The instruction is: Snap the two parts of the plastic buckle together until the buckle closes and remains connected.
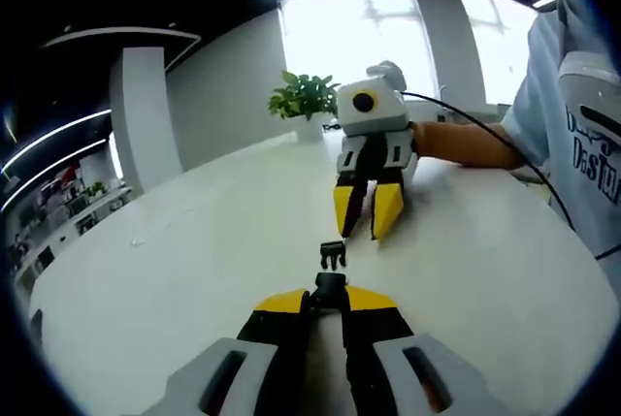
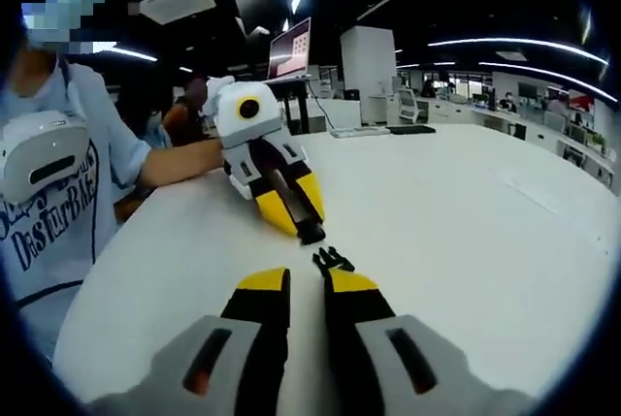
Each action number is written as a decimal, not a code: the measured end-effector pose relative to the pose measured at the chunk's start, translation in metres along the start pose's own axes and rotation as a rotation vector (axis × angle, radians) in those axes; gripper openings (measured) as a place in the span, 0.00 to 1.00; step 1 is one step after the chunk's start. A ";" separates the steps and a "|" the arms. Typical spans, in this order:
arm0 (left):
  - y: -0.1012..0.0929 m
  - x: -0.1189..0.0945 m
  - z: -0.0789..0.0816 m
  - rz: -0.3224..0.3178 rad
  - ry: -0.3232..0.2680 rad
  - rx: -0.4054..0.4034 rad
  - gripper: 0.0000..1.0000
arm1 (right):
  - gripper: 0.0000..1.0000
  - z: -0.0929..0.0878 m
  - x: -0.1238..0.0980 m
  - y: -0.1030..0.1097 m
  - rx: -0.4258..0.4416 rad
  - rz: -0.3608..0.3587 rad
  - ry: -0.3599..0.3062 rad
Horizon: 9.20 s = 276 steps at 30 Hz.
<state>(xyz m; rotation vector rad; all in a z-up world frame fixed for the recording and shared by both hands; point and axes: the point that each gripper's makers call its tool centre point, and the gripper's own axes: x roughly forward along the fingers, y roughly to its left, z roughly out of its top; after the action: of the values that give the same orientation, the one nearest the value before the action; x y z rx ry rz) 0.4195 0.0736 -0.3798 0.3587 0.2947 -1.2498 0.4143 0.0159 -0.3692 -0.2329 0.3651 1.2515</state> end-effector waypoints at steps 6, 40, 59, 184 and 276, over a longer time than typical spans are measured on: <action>0.000 0.000 0.000 -0.008 -0.008 -0.003 0.11 | 0.30 0.001 0.005 -0.015 -0.059 -0.067 -0.025; -0.007 -0.002 -0.001 -0.073 -0.031 -0.031 0.11 | 0.13 0.002 0.015 0.001 -0.158 0.008 -0.023; -0.008 -0.004 -0.002 -0.106 -0.040 -0.054 0.11 | 0.13 0.005 0.014 0.006 -0.165 0.042 -0.038; -0.027 0.002 0.004 -0.192 -0.092 -0.007 0.14 | 0.13 0.006 0.028 0.029 -0.200 0.087 -0.055; -0.031 -0.011 -0.001 -0.236 -0.091 -0.025 0.23 | 0.12 0.026 0.067 -0.101 -0.150 0.019 -0.054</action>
<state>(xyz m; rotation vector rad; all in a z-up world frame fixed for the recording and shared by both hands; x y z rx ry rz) 0.3871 0.0751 -0.3799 0.2492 0.2802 -1.4886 0.5320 0.0542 -0.3739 -0.3232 0.2273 1.3024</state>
